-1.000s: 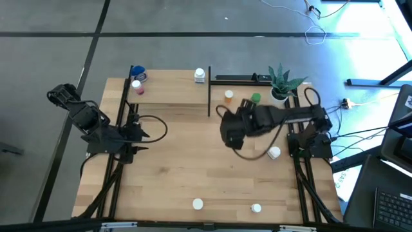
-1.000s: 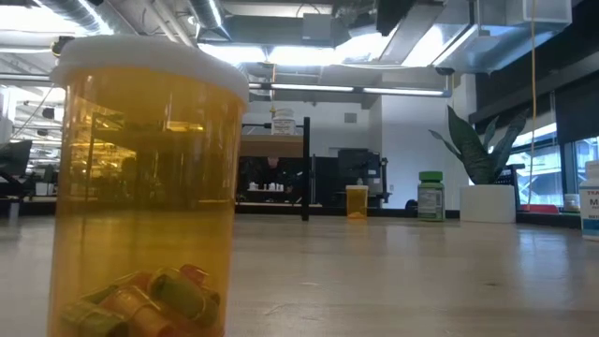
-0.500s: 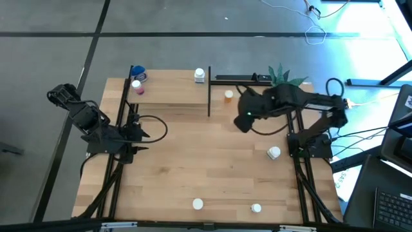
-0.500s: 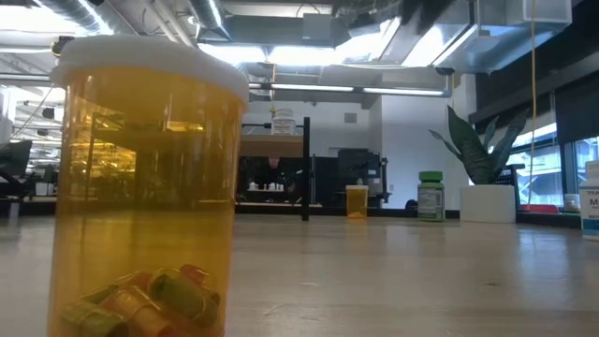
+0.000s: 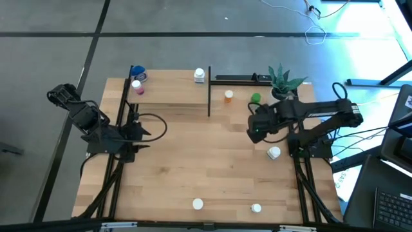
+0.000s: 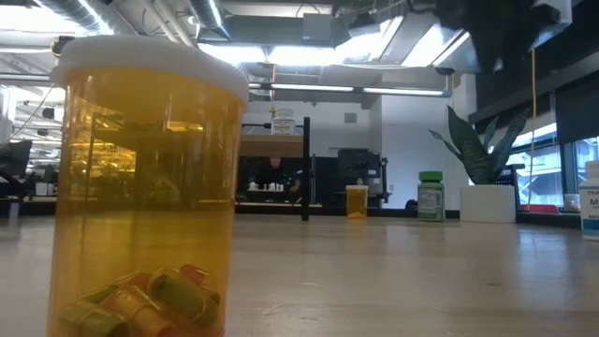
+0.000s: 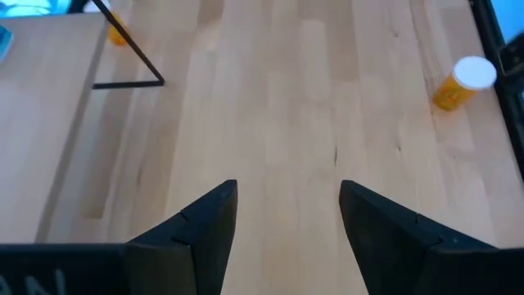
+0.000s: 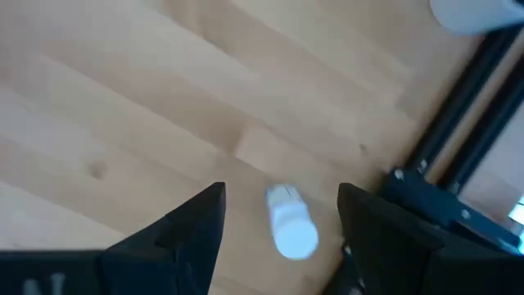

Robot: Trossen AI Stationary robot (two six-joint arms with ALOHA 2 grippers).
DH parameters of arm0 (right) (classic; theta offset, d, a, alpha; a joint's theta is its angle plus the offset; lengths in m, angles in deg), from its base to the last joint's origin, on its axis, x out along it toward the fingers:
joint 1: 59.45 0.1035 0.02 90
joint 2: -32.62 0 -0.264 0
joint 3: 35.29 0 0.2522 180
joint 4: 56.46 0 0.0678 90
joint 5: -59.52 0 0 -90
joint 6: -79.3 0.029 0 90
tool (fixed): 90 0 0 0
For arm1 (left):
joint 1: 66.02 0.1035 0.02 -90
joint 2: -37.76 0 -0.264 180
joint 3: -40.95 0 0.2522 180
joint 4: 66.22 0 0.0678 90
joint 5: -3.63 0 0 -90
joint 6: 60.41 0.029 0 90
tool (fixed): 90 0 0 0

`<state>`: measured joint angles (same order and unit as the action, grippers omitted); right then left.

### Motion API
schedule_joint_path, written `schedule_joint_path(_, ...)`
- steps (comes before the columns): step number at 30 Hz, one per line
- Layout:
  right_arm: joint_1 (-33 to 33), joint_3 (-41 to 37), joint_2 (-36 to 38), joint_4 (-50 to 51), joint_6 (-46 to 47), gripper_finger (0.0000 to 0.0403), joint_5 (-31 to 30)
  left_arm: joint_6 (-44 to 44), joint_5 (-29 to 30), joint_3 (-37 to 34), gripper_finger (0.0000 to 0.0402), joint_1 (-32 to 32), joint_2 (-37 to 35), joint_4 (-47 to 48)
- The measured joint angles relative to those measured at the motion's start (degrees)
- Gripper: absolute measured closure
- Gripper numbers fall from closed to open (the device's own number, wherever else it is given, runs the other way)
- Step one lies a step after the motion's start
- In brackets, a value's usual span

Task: Pick and place medicine bottles onto shelf by color
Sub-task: Put the white pill bottle on the shelf

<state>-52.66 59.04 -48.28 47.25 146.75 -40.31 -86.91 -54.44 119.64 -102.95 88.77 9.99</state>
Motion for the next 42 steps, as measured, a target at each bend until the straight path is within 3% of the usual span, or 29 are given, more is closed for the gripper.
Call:
schedule_joint_path(13,0.2,-17.0,0.0,-0.3,3.2,0.0164,8.4,0.0,0.6,0.0,0.0192,0.0,0.0,-3.1)
schedule_joint_path(19,0.6,-22.6,0.0,-5.4,3.0,0.0164,13.6,0.0,0.6,0.0,0.0192,0.0,0.0,-3.1)
schedule_joint_path(42,5.0,-23.6,0.0,-10.0,-0.4,0.0164,16.0,-0.1,0.6,0.0,0.0192,0.0,0.0,-3.2)
